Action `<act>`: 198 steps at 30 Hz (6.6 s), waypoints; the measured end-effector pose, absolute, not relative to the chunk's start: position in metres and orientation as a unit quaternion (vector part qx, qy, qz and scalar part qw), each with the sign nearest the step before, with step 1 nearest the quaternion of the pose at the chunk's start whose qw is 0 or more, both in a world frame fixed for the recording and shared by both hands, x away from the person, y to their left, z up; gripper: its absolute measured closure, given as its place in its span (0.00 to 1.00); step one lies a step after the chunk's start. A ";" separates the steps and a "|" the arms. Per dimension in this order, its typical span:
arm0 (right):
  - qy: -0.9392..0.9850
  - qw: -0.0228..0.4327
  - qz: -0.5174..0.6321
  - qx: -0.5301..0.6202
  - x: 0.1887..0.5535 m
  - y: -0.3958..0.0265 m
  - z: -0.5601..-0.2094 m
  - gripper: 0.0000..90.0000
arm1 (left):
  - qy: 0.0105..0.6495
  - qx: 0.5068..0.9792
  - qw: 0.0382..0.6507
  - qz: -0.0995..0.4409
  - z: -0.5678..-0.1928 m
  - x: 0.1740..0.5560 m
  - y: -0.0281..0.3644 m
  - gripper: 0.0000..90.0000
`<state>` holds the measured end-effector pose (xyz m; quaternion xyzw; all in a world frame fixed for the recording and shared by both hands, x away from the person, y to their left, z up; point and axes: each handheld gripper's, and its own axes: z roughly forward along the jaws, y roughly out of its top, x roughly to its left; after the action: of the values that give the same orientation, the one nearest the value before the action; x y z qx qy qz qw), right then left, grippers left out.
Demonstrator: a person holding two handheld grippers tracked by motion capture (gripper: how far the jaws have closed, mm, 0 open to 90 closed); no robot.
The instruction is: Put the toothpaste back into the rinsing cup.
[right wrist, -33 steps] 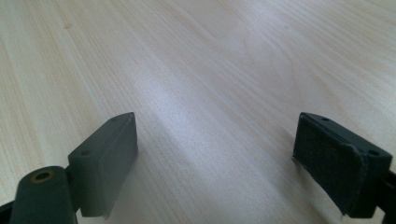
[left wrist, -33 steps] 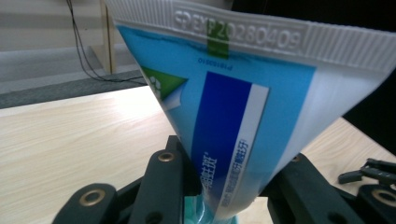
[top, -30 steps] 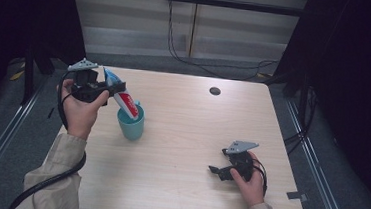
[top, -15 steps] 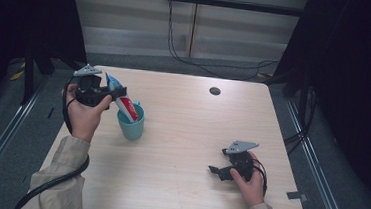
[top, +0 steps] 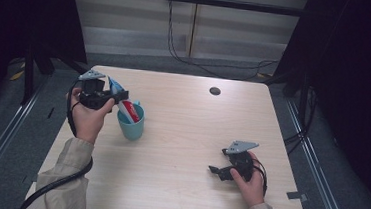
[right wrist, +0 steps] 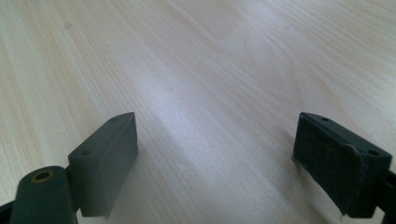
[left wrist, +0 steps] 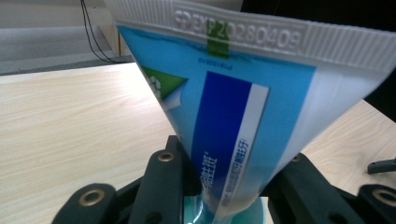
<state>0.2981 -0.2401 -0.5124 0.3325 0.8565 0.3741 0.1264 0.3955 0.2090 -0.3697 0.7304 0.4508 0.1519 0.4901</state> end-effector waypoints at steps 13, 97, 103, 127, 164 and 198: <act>0.857 0.126 0.374 0.332 0.298 -0.240 -0.512 0.15 | 0.451 0.733 0.486 0.151 -0.380 0.396 0.203 0.81; 0.859 0.128 0.375 0.324 0.297 -0.239 -0.512 0.16 | 0.477 0.720 0.480 0.150 -0.410 0.396 0.217 0.28; 0.859 0.127 0.375 0.324 0.297 -0.239 -0.512 0.16 | 0.472 0.720 0.488 0.145 -0.411 0.394 0.219 0.27; 0.859 0.126 0.376 0.323 0.297 -0.239 -0.512 0.16 | 0.439 0.732 0.496 0.158 -0.430 0.357 0.239 0.18; 0.860 0.126 0.376 0.323 0.297 -0.239 -0.512 0.16 | 0.411 0.785 0.443 0.137 -0.501 0.322 0.230 0.18; 0.860 0.126 0.376 0.322 0.297 -0.239 -0.512 0.16 | 0.383 0.837 0.359 0.154 -0.509 0.317 0.217 0.15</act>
<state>0.2971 -0.2394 -0.5124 0.3224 0.8597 0.3757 0.1259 0.3170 0.2166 -0.5094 0.8370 0.3830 0.1543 0.3590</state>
